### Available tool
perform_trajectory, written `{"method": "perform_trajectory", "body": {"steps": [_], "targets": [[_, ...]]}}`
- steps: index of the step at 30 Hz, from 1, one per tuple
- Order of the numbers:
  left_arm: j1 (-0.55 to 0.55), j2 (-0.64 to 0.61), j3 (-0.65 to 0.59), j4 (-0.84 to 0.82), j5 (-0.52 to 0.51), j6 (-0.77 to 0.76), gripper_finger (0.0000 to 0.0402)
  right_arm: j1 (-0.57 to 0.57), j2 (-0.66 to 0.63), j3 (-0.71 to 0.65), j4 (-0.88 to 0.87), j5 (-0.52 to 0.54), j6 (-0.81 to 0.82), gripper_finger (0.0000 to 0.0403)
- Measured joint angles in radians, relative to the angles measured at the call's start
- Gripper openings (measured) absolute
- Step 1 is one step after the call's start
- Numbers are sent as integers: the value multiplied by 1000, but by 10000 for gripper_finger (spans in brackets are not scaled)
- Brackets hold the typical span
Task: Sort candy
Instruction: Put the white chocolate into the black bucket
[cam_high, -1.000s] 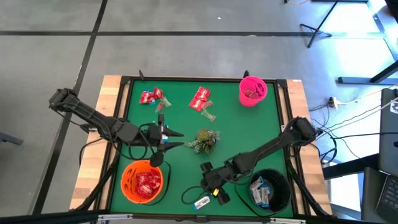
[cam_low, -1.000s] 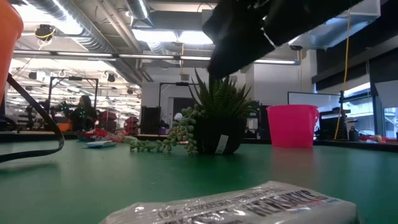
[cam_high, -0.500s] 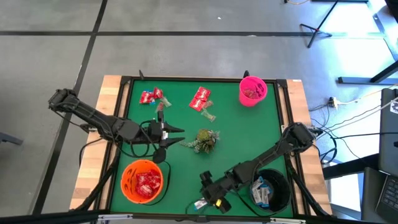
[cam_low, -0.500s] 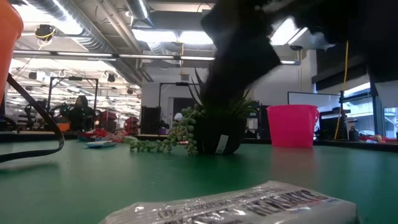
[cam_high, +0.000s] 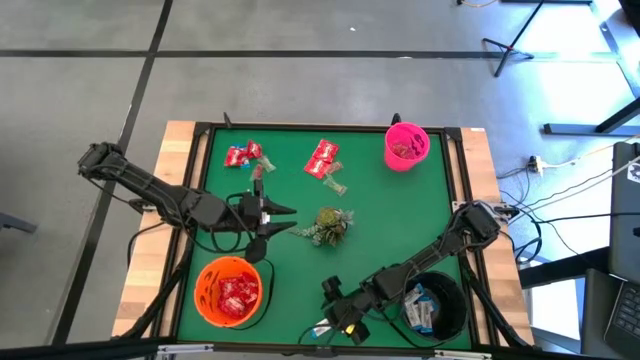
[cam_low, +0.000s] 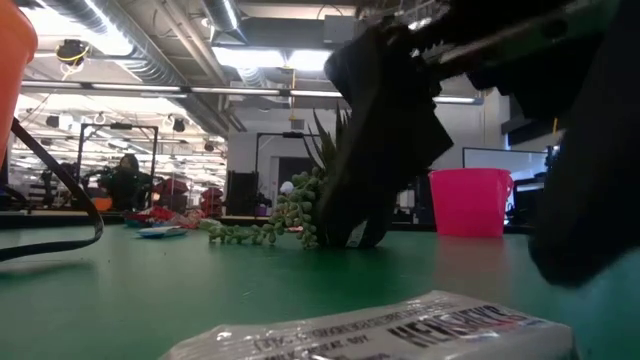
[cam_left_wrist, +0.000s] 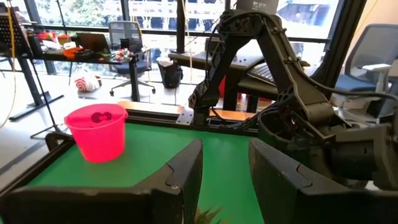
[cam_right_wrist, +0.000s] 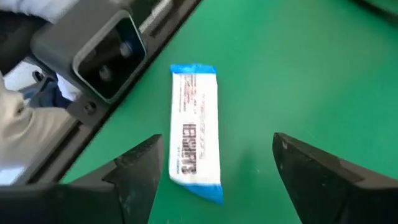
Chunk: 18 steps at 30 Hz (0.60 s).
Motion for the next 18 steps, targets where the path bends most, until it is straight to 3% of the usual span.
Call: {"method": "perform_trajectory", "body": {"steps": [12,18], "targets": [[-2,0,0,-26,0,0,119,0,34,0,-13,3,11,264],[-2,0,0,-31,-1,0,119,-10,34,0,-10,125,44,264]]}}
